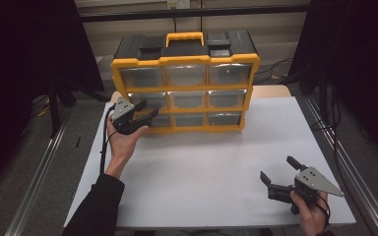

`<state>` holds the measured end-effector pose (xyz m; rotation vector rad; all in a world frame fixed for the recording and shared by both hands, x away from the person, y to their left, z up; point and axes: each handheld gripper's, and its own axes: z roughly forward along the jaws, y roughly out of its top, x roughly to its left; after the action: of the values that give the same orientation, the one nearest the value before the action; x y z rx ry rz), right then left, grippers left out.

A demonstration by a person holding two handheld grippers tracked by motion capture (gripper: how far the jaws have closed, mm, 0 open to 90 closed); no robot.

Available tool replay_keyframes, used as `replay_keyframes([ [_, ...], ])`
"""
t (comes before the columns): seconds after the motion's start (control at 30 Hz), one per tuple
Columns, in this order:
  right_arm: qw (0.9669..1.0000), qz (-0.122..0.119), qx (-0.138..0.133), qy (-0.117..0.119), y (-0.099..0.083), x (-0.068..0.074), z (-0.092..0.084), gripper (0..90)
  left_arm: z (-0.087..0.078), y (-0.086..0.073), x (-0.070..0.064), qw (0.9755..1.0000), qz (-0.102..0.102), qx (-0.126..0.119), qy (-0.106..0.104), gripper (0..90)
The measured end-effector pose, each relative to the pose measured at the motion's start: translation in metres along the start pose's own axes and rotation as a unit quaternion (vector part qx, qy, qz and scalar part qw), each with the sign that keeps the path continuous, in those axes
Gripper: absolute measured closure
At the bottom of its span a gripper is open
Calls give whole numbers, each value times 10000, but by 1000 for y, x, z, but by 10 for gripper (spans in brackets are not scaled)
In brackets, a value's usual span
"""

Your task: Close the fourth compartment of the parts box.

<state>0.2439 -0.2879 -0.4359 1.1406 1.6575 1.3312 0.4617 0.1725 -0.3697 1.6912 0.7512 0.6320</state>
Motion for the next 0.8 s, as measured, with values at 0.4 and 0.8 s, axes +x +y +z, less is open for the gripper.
replay_keyframes([
  [0.4, 10000, 7, 0, -14, 0, 0, 0, 0, -13, -3, -5, 9995, 168, 95, 262, 111],
  [0.8, 10000, 3, 16, -24, 0, 0, 0, 0, -21, -21, -13, 9999, 3, -53, 165, 31],
])
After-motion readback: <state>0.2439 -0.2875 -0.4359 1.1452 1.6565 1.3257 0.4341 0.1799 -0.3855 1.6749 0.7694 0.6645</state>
